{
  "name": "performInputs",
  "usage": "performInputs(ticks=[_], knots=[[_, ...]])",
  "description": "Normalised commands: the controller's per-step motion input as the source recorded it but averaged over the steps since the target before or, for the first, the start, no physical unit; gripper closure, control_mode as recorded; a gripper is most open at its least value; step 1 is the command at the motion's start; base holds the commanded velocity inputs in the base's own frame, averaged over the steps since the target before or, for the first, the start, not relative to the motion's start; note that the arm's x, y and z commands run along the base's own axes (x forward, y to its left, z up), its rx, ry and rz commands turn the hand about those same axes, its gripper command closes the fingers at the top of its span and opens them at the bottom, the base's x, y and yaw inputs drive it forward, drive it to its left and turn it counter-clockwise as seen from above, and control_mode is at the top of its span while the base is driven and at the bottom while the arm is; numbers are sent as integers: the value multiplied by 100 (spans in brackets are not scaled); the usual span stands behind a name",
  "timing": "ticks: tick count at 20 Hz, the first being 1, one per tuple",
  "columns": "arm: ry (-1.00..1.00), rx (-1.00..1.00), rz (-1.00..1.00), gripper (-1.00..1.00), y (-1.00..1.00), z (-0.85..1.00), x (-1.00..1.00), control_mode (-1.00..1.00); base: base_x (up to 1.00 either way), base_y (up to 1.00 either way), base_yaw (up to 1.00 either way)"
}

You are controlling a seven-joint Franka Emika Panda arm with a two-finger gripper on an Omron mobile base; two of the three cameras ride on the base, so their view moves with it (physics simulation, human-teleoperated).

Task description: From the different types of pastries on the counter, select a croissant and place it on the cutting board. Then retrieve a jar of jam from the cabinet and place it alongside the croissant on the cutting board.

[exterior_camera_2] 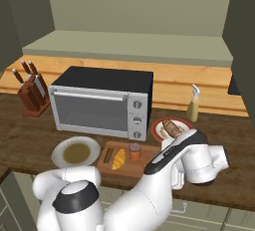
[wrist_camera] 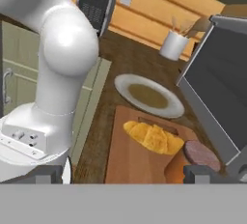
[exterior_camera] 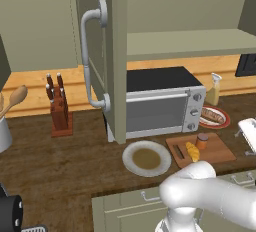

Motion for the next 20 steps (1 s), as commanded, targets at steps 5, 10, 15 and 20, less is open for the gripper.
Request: performInputs(ticks=[5,10,15,20], knots=[[0,0,0,-100,-2,0,0,-100,0,0,0],[-3,26,0,-100,-67,0,-5,-100,0,0,0],[0,7,0,-100,-16,0,-1,-100,0,0,0],[0,0,0,-100,-7,1,0,-100,0,0,0]])
